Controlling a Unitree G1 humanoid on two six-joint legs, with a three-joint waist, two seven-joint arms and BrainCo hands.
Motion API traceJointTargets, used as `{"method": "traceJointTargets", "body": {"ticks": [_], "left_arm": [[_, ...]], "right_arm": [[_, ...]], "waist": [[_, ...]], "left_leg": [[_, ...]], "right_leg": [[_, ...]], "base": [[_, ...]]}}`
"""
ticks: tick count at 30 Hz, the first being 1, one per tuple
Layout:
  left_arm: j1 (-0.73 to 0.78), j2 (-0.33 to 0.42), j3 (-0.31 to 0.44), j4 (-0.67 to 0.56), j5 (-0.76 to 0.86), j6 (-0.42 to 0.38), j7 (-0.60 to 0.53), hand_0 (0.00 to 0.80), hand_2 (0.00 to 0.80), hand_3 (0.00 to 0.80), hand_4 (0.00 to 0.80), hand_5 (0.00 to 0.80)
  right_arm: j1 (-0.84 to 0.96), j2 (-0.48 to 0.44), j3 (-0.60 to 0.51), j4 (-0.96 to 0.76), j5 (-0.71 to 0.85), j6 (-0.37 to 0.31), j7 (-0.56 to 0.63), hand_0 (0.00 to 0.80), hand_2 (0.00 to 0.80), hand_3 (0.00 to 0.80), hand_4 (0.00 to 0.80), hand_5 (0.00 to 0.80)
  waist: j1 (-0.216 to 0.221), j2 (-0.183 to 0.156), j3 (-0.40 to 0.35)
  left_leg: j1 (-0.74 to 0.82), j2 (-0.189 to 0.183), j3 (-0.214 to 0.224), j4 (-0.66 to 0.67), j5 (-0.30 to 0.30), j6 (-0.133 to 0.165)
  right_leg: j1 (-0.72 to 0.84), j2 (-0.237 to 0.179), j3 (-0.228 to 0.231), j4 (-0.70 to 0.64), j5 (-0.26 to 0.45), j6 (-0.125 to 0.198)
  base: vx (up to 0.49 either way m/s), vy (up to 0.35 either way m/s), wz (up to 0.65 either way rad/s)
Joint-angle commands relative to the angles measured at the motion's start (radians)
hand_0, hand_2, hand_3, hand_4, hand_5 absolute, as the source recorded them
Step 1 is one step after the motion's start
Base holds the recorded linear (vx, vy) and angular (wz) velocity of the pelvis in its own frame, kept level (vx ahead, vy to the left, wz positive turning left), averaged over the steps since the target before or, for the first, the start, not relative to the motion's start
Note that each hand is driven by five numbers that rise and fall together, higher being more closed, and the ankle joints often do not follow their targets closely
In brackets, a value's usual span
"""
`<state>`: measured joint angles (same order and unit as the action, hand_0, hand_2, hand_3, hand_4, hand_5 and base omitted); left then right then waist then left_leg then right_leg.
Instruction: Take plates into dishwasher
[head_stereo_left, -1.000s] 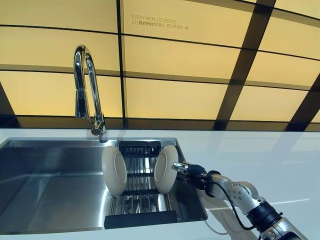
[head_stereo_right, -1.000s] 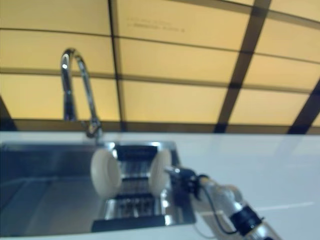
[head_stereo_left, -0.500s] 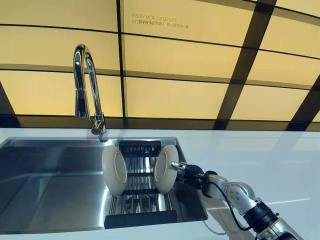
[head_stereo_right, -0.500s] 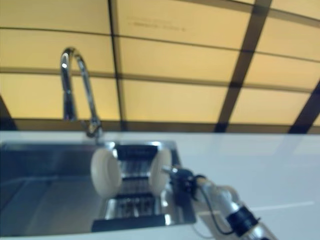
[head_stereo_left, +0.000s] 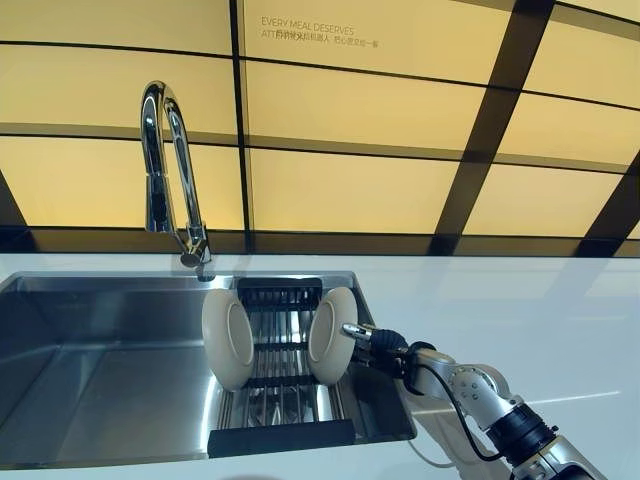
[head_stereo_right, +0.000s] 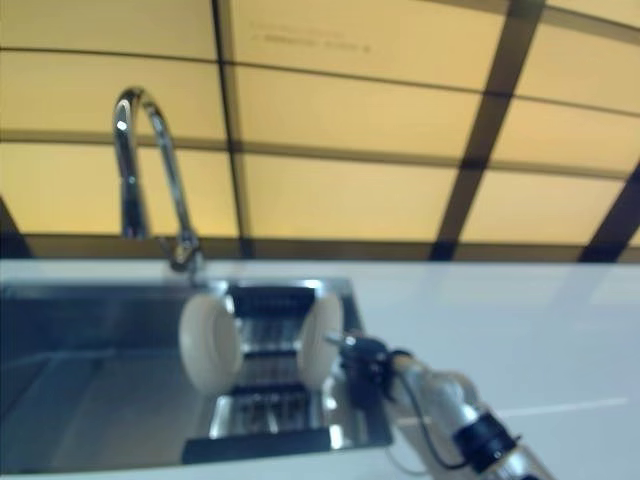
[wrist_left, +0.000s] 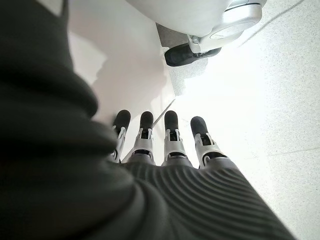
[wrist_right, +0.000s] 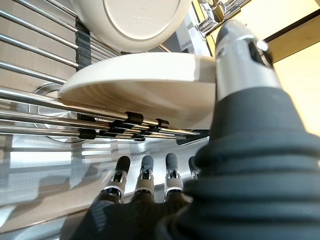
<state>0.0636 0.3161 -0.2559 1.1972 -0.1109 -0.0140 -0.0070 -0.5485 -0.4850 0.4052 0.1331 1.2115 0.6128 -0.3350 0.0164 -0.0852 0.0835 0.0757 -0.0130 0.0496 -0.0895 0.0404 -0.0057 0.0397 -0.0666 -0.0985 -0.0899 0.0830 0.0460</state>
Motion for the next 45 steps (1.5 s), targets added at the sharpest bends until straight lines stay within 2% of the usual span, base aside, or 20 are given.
{"method": "traceJointTargets", "body": {"ticks": [1,21,42,43,45], "left_arm": [[-0.072,-0.006,-0.059,0.028,0.004,-0.01,-0.004,0.0,0.0,0.0,0.0,0.0],[-0.078,-0.005,-0.065,0.017,0.007,-0.001,-0.006,0.0,0.0,0.0,0.0,0.0],[-0.085,-0.009,-0.064,0.014,0.007,0.01,-0.003,0.0,0.0,0.0,0.0,0.0],[-0.086,-0.01,-0.063,0.013,0.007,0.012,-0.003,0.0,0.0,0.0,0.0,0.0],[-0.087,-0.009,-0.065,0.016,0.003,0.009,-0.001,0.0,0.0,0.0,0.0,0.0]], "right_arm": [[-0.121,0.015,0.012,0.015,0.011,-0.04,0.012,0.0,0.0,0.0,0.0,0.0],[-0.147,0.009,0.034,0.012,-0.079,-0.021,0.044,0.0,0.0,0.0,0.0,0.0],[-0.141,0.014,0.037,-0.03,-0.107,-0.033,0.037,0.0,0.0,0.0,0.0,0.0],[-0.139,0.015,0.036,-0.03,-0.11,-0.034,0.04,0.229,0.229,0.229,0.229,0.229],[-0.14,0.014,0.037,-0.029,-0.11,-0.033,0.044,0.455,0.455,0.455,0.455,0.455]], "waist": [[0.034,-0.012,0.012],[0.035,-0.012,0.015],[0.035,-0.014,0.01],[0.035,-0.014,0.01],[0.034,-0.014,0.011]], "left_leg": [[-0.002,0.031,0.029,0.002,-0.027,-0.02],[-0.003,0.03,0.029,0.002,-0.027,-0.018],[-0.002,0.029,0.029,0.002,-0.027,-0.018],[-0.003,0.029,0.029,0.002,-0.027,-0.018],[-0.003,0.029,0.029,0.002,-0.027,-0.018]], "right_leg": [[0.039,0.024,-0.042,0.003,-0.038,0.022],[0.037,0.026,-0.042,0.003,-0.038,0.019],[0.04,0.025,-0.043,0.003,-0.04,0.02],[0.039,0.025,-0.043,0.003,-0.039,0.02],[0.039,0.025,-0.042,0.003,-0.039,0.02]], "base": [[0.0,0.0,0.0],[0.0,0.0,0.0],[0.0,0.0,0.0],[0.0,0.0,0.0],[0.0,0.0,0.0]]}}
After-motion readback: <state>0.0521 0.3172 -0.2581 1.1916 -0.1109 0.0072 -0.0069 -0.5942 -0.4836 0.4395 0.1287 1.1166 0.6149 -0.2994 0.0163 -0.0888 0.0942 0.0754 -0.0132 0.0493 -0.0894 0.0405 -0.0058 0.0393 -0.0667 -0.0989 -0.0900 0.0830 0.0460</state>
